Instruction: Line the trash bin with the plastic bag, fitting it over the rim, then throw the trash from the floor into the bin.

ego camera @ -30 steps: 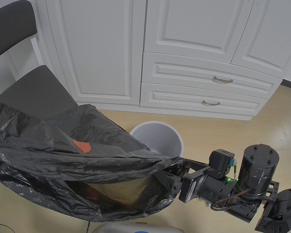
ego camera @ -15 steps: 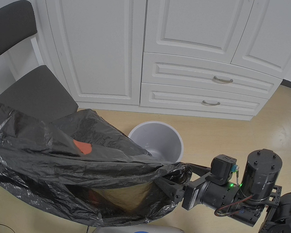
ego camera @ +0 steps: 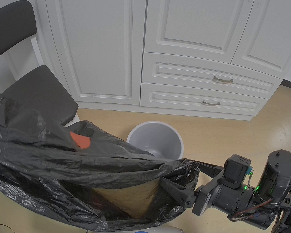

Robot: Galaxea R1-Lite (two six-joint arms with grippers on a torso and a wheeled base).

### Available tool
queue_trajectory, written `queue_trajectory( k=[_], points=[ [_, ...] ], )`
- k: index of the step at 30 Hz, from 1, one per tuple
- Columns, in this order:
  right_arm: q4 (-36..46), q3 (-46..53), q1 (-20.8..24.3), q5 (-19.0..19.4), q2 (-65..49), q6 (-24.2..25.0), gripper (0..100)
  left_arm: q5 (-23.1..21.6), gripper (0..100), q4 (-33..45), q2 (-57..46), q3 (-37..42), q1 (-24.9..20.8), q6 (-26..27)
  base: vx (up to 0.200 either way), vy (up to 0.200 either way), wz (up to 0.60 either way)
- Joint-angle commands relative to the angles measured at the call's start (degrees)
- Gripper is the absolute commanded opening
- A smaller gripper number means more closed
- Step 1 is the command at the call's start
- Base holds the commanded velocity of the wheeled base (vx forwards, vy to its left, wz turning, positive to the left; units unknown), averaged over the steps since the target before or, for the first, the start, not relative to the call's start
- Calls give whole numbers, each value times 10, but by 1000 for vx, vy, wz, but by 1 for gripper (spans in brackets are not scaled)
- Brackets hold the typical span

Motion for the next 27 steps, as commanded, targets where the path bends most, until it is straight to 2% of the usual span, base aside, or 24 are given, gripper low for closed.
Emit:
queue_trajectory(
  k=[1, 5, 10, 13, 19, 27],
  points=[
    [-1, 1, 1, 0, 8, 0, 100, 0, 0, 0, -2, 0, -9, 0, 0, 0, 0],
    [-1, 1, 1, 0, 10, 0, 100, -3, 0, 1, -8, 4, -16, 1, 0, 0, 0],
    [1, 4, 3, 0, -6, -3, 100, -28, 0, 1, -10, 17, -21, 1, 0, 0, 0],
    [38, -1, 14, 0, -36, -7, 100, -53, 0, 1, -12, 25, -22, 3, 0, 0, 0],
    [169, -40, 16, -1, -75, -6, 100, -55, 0, 1, -12, 25, -21, 3, 0, 0, 0],
    [178, -45, 16, -6, -56, -6, 100, -55, 0, 0, -13, 24, -22, 4, 0, 0, 0]
  ],
)
